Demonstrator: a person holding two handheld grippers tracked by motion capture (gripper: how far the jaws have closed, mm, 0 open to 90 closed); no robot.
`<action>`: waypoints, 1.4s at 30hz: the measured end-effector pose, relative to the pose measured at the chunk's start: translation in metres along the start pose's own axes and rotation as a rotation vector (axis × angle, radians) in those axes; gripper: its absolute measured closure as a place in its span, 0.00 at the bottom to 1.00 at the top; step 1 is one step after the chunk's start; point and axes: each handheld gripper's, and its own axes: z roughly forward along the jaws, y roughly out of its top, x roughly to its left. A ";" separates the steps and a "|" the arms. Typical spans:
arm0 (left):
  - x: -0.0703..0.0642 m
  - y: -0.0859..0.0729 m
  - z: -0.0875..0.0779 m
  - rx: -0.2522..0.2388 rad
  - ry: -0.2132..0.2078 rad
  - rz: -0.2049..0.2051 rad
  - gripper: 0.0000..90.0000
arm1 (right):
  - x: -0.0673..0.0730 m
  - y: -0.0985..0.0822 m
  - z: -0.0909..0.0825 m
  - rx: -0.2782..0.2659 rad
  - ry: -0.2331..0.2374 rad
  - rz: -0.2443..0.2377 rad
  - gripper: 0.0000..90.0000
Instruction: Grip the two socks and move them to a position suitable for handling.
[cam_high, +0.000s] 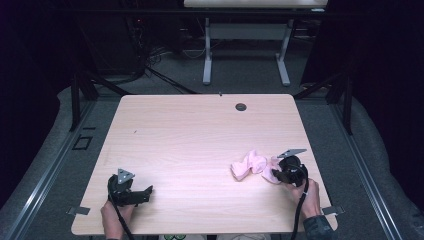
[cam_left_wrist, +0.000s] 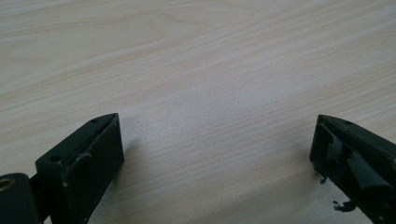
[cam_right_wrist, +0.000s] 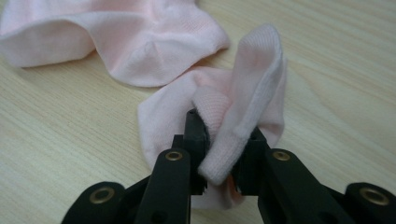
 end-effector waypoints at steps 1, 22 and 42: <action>0.000 0.000 0.000 0.000 0.000 0.000 0.03 | 0.000 0.000 -0.005 -0.009 0.000 0.006 0.87; 0.000 0.000 0.000 -0.002 0.000 -0.002 0.03 | 0.060 0.006 -0.074 -0.143 0.163 -0.051 0.86; 0.000 0.000 0.000 -0.001 0.000 -0.002 0.03 | 0.158 0.004 -0.021 -0.014 0.427 -0.220 0.84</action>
